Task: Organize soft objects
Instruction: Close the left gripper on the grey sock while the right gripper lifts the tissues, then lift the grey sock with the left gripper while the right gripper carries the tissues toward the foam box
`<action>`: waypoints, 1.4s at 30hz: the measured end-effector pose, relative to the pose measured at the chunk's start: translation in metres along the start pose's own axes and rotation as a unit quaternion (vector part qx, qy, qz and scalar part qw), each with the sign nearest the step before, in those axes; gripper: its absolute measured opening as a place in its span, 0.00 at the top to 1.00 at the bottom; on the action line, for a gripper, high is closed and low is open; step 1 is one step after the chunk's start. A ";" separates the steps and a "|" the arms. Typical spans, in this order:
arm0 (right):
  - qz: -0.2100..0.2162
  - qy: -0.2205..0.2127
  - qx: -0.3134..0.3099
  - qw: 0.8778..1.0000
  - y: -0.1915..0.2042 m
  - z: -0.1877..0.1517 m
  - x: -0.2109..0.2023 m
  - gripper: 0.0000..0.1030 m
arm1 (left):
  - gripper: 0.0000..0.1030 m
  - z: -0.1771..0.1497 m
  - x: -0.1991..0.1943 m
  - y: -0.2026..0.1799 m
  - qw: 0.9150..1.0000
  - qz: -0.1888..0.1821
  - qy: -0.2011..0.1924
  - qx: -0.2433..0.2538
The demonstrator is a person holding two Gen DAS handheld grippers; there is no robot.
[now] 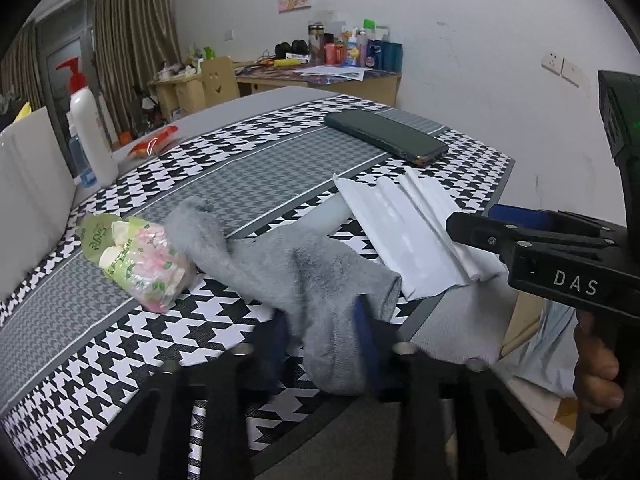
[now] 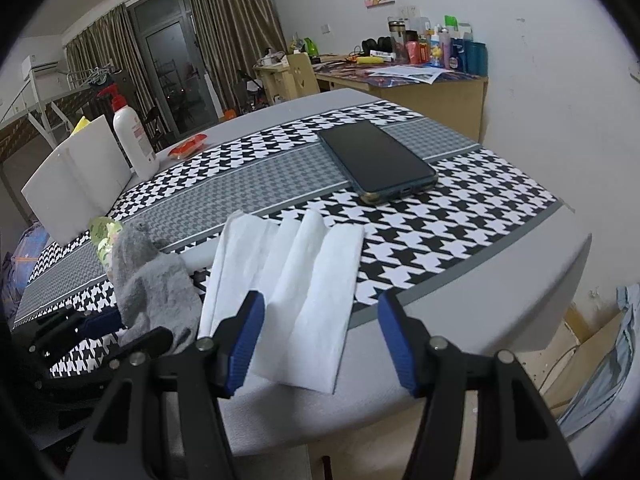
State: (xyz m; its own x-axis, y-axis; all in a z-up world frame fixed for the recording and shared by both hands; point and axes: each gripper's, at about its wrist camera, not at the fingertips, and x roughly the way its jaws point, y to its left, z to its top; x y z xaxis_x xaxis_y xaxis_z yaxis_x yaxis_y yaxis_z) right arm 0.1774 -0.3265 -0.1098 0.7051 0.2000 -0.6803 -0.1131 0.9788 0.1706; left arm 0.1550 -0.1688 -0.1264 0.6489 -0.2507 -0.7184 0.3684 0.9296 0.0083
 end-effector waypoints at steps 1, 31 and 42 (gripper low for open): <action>0.000 0.001 0.000 1.000 0.000 0.000 0.000 0.38 | 0.79 0.000 0.000 -0.001 1.000 -0.003 -0.001 0.001; -0.026 0.031 -0.047 0.998 0.033 0.002 0.020 0.29 | 0.86 0.002 -0.050 0.020 0.997 -0.039 -0.063 -0.017; -0.027 0.041 -0.059 0.997 0.040 0.001 0.017 0.89 | 0.86 0.004 -0.058 0.036 0.996 -0.022 -0.074 -0.033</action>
State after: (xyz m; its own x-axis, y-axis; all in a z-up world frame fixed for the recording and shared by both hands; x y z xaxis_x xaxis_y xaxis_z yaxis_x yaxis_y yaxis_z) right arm 0.1853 -0.2843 -0.1139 0.6536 0.1457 -0.7427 -0.1621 0.9855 0.0507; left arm 0.1337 -0.1220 -0.0819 0.7261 -0.3252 -0.6059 0.3584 0.9309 -0.0702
